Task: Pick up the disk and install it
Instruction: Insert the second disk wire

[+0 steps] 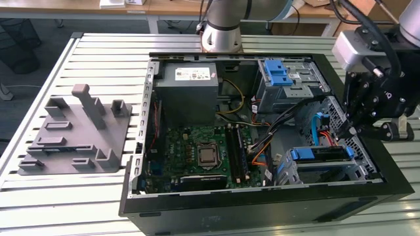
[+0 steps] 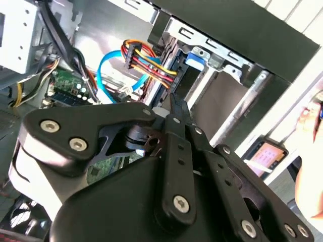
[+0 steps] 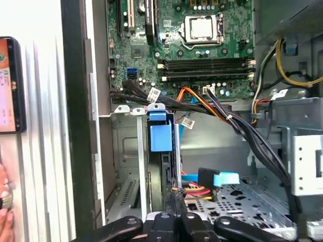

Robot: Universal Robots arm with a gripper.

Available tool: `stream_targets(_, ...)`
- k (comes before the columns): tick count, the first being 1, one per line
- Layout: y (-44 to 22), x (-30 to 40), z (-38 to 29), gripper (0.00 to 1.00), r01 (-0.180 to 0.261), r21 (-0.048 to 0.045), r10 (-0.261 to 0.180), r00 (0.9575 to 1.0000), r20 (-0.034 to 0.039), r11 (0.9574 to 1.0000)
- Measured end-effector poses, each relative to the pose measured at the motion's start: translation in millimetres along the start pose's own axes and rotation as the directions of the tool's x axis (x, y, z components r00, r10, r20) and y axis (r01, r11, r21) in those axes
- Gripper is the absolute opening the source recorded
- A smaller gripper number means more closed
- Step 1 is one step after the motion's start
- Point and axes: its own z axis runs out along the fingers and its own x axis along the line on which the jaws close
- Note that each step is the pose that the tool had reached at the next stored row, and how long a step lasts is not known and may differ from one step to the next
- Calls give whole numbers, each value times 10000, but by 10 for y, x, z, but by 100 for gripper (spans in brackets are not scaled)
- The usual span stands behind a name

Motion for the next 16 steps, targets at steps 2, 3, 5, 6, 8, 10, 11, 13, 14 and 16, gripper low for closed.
stream_targets(2, 23, -1, -30, 11, 0, -1, 0, 10000, 4, 10000)
stream_targets(3, 54, 1, -33, 11, -1, 0, 1, 10000, 4, 10000)
stream_targets(5, 133, 6, -37, 11, -1, -1, 1, 10000, 8, 10000)
stream_targets(6, 155, 8, -45, 11, -2, -1, 2, 10000, 13, 10000)
stream_targets(8, 180, 3, -83, 11, -2, -1, 2, 10000, 20, 10000)
stream_targets(10, 187, -16, -136, 11, -2, -1, 2, 10000, 23, 10000)
stream_targets(11, 188, -35, -157, 11, 0, -2, 0, 10000, 24, 10000)
stream_targets(13, 192, -94, -177, 11, -2, -4, 2, 10000, 20, 10000)
stream_targets(14, 194, -124, -178, 11, -1, -6, 1, 10000, 21, 10000)
stream_targets(16, 204, -175, -179, 11, -3, -7, 3, 10000, 22, 10000)
